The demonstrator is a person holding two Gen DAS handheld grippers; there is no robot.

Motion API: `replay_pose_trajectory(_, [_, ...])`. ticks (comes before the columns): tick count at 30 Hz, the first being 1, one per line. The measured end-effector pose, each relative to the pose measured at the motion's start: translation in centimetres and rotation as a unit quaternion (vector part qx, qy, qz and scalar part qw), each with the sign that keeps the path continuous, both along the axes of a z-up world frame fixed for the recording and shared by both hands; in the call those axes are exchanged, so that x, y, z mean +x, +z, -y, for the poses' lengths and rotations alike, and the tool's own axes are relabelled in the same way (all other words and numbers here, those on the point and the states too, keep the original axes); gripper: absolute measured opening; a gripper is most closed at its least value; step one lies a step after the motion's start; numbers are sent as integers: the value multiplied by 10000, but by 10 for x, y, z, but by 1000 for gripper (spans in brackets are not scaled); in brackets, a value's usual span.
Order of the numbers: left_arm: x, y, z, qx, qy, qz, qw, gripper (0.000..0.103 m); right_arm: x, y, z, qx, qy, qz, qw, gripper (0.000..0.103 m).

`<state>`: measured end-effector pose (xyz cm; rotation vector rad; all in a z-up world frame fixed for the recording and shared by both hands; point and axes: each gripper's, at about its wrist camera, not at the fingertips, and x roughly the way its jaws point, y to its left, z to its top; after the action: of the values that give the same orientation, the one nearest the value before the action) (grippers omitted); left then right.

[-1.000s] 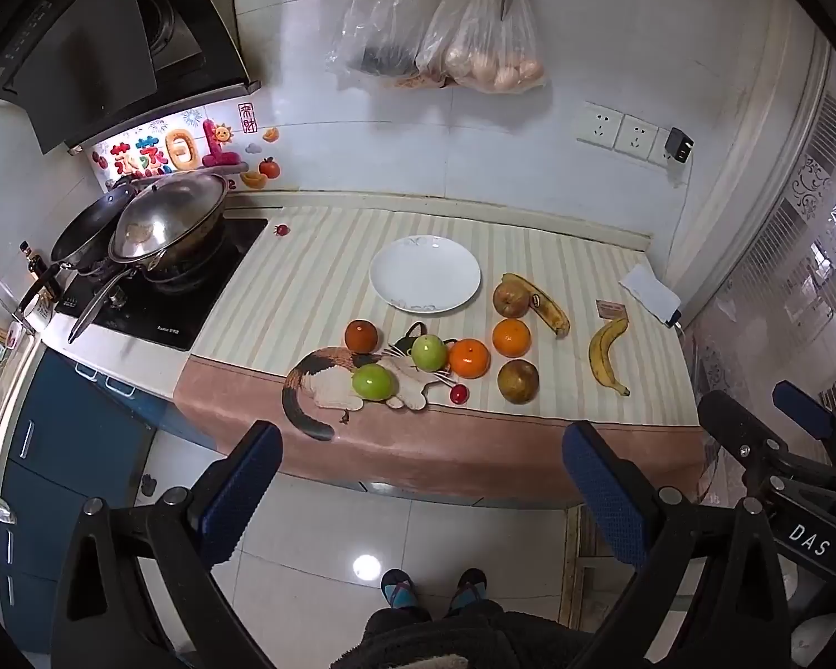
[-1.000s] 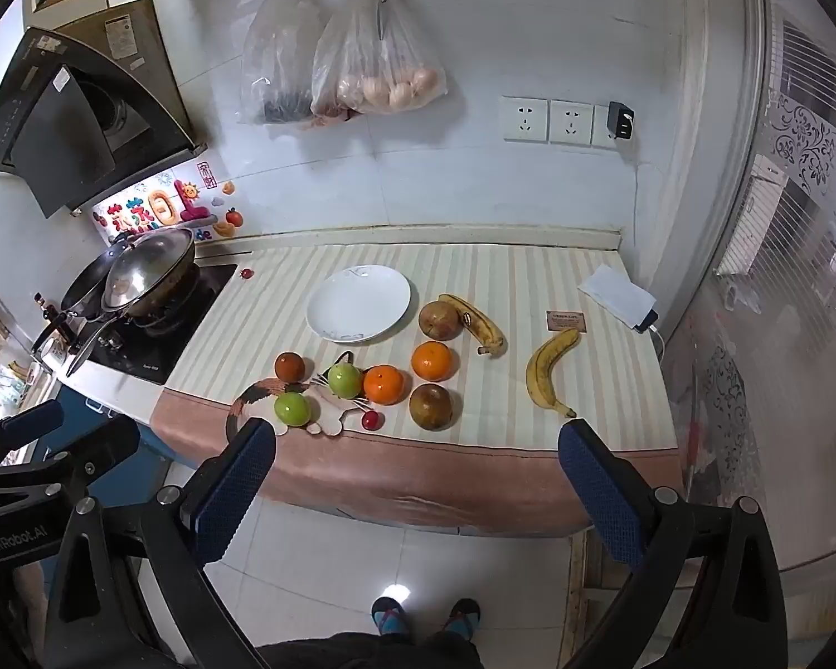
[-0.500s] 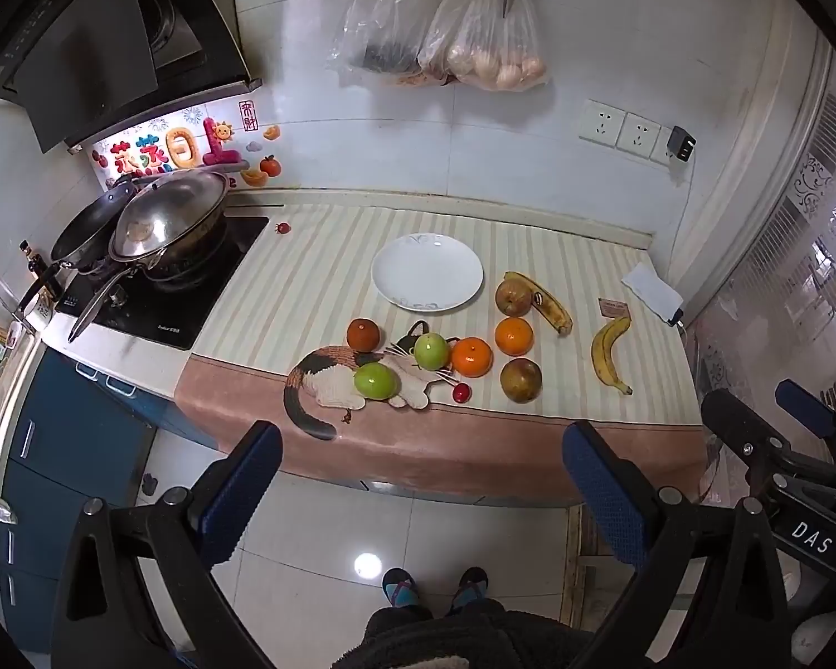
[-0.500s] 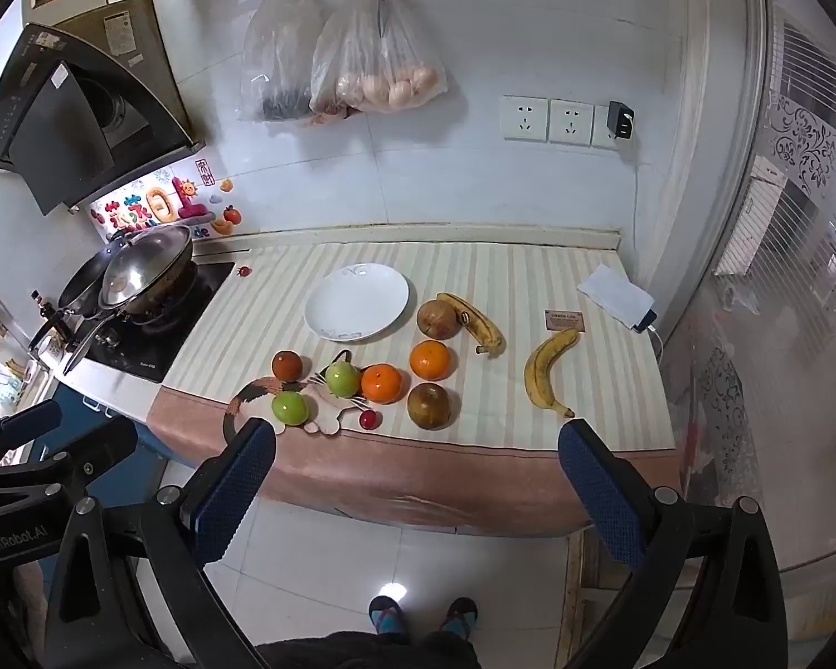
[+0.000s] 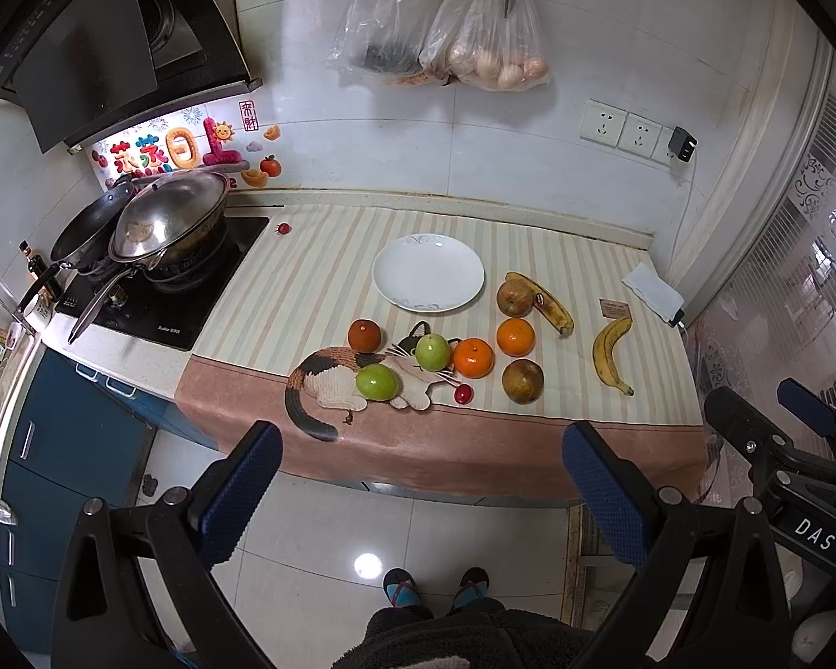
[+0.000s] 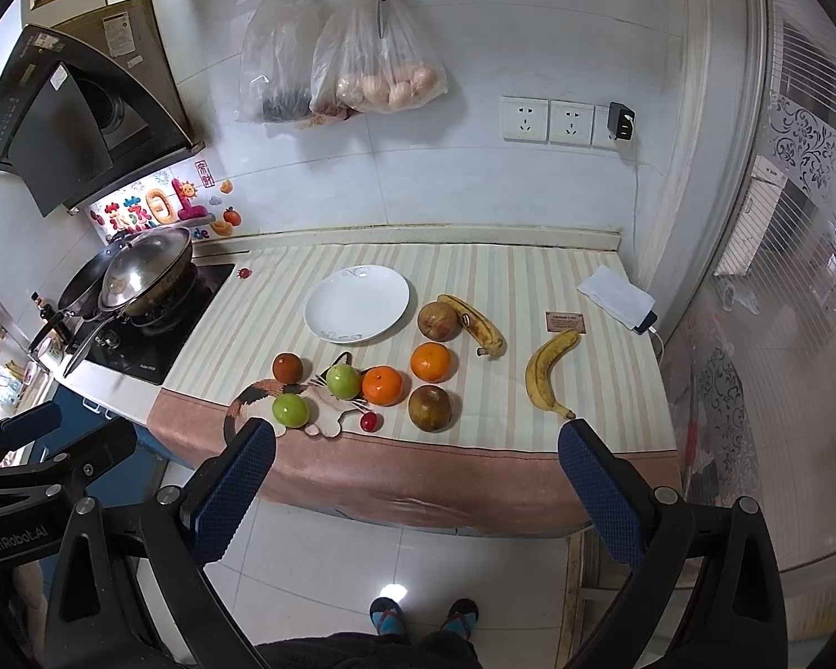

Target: Organize fruits

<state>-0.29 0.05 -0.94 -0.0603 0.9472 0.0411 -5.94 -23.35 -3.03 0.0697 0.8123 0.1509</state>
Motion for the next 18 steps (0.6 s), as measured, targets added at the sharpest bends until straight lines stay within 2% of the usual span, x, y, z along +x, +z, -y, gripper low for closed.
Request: replay_pose_trajectory(18, [-1, -1, -2, -8, -5, -13, 10000, 103, 1, -1, -1, -9, -2, -7, 10000, 103])
